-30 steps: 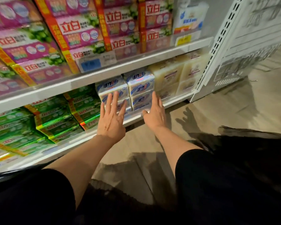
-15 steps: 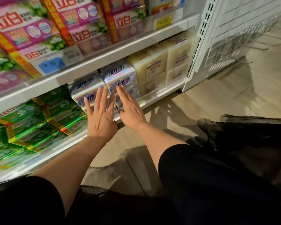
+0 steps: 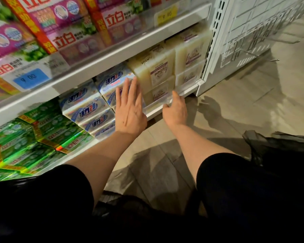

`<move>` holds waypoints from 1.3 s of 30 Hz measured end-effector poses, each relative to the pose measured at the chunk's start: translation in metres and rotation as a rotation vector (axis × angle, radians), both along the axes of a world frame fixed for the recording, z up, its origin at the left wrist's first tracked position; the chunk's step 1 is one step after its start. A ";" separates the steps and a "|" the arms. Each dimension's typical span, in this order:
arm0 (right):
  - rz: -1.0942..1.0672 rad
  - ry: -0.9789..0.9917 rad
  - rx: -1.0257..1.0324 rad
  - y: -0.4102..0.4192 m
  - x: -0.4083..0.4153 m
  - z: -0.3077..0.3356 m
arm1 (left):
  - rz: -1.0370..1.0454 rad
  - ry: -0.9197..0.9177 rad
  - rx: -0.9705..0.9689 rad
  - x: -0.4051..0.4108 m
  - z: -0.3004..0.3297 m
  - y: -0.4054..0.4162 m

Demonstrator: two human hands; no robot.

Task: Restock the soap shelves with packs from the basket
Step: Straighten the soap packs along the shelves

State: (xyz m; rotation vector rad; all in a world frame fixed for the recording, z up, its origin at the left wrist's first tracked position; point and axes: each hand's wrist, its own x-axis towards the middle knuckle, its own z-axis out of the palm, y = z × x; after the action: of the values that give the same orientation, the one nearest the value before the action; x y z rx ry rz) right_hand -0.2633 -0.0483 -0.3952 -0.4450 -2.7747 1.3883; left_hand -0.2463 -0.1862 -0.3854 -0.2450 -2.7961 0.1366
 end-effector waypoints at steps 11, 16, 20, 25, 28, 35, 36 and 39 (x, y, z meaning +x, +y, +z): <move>0.039 -0.035 0.092 0.019 -0.003 -0.012 | 0.176 0.054 0.038 -0.013 0.002 -0.002; 0.224 0.365 0.299 -0.006 -0.013 0.013 | 0.178 0.047 0.036 -0.014 0.001 -0.002; 0.405 0.538 0.539 -0.024 -0.038 0.032 | 0.163 0.014 0.045 -0.012 0.004 -0.004; 0.480 0.456 0.648 -0.026 -0.053 0.041 | 0.153 -0.025 0.022 -0.012 0.007 -0.008; 0.438 0.506 0.629 -0.018 -0.043 0.029 | 0.144 -0.036 0.016 -0.011 0.009 -0.010; 0.322 0.654 0.790 -0.002 -0.016 0.008 | 0.155 -0.030 0.034 -0.010 0.009 -0.005; 0.310 0.661 0.817 -0.001 -0.018 0.012 | 0.153 -0.035 0.041 -0.010 0.009 -0.005; 0.315 0.654 0.902 -0.001 -0.029 0.025 | 0.153 -0.043 0.053 -0.010 0.008 -0.005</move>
State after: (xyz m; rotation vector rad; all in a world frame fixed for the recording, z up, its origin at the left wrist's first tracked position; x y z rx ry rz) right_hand -0.2923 -0.0494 -0.3701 0.4073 -2.5577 0.1020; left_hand -0.2567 -0.1914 -0.3777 -0.0205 -2.8556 0.0935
